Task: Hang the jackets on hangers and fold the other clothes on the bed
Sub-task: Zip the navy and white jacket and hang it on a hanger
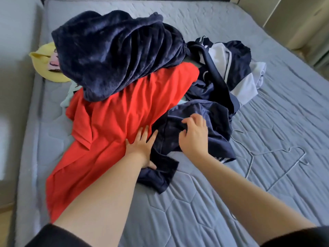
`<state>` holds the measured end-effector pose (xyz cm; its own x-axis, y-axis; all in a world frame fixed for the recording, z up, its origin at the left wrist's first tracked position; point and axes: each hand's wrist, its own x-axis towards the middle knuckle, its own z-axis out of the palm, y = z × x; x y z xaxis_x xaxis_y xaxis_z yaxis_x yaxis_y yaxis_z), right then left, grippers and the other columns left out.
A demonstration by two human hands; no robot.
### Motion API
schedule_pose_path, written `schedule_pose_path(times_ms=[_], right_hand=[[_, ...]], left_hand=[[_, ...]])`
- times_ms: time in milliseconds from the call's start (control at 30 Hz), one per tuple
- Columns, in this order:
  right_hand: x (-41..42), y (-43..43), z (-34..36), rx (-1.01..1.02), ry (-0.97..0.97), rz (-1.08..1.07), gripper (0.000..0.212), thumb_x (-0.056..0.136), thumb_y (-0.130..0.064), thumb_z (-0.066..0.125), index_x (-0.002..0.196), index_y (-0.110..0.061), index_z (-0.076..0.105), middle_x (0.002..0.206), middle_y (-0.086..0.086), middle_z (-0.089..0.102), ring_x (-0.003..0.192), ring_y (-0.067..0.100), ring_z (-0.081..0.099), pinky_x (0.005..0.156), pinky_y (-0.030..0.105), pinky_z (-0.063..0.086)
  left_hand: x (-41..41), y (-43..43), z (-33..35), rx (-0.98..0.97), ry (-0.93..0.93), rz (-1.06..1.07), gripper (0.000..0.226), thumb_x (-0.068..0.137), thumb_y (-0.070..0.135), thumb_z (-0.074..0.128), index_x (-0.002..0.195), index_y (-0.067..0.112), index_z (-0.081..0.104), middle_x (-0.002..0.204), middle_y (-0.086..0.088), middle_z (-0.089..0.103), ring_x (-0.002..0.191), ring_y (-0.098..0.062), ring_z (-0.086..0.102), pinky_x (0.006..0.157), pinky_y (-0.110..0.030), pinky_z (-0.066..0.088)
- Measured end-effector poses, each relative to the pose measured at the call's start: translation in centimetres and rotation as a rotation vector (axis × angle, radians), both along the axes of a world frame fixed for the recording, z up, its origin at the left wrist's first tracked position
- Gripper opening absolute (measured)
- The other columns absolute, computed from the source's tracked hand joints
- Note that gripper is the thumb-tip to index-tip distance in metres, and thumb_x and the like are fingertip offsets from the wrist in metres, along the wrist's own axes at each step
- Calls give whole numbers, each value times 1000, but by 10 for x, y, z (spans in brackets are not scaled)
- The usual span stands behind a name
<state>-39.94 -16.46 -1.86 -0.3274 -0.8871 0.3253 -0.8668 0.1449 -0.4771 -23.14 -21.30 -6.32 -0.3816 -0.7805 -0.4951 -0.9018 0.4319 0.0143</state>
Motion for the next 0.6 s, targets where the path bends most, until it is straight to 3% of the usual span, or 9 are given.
schedule_pose_path(times_ms=[67, 133, 233, 333, 400, 467, 533, 600], right_hand=[[-27, -40, 13, 56, -88, -190, 34, 81, -4, 52, 114, -9, 58, 148, 15, 30, 133, 32, 29, 107, 42, 26], [-59, -71, 23, 106, -129, -363, 33, 86, -8, 47, 117, -12, 56, 156, 15, 15, 142, 31, 16, 113, 41, 17], [-106, -92, 30, 157, -128, -549, 39, 87, -12, 45, 122, -16, 61, 157, 12, 15, 142, 31, 19, 115, 42, 15], [-142, -101, 25, 267, -293, -677, 44, 87, -16, 43, 128, -18, 59, 156, 9, 19, 141, 29, 23, 113, 42, 22], [-151, -100, 18, 290, -497, -764, 46, 88, -16, 44, 133, -7, 50, 147, 16, 37, 135, 32, 36, 108, 38, 32], [-143, -101, 14, 191, -615, -731, 39, 92, -16, 48, 128, -2, 52, 120, 17, 59, 115, 29, 54, 88, 32, 43], [-117, -96, 9, 235, -591, -641, 29, 93, -19, 51, 115, -4, 63, 83, 5, 60, 91, 18, 57, 71, 27, 41], [-85, -92, 5, 162, -649, -533, 23, 89, -17, 54, 99, -3, 69, 77, 3, 60, 86, 16, 59, 70, 26, 42]], left_hand=[[0, 1, -1, -14, -8, -14, 137, 62, 67, 74, 142, 32, -33, 152, -3, -35, 143, -23, -25, 109, -65, 17], [1, 2, -1, -38, -3, -21, 136, 63, 67, 73, 143, 31, -31, 153, -4, -33, 144, -24, -23, 109, -65, 18], [1, 3, 0, -50, 11, -27, 135, 63, 66, 73, 144, 30, -29, 154, -4, -31, 144, -24, -23, 109, -64, 18], [1, 3, -3, -48, 27, -19, 135, 63, 65, 74, 144, 32, -29, 153, -3, -32, 144, -23, -24, 110, -63, 17], [2, 2, -5, -45, 36, -15, 135, 63, 65, 74, 143, 33, -29, 153, -2, -33, 143, -22, -25, 110, -63, 16], [2, 1, -3, -23, 40, -11, 133, 64, 64, 74, 144, 34, -28, 153, -1, -34, 143, -21, -25, 111, -63, 15], [3, 0, 1, 8, 39, -11, 131, 66, 62, 74, 144, 35, -26, 152, 0, -35, 143, -20, -26, 112, -62, 14], [5, -1, 3, 33, 54, -7, 128, 67, 59, 75, 145, 36, -24, 153, 2, -34, 143, -19, -26, 112, -61, 13]])
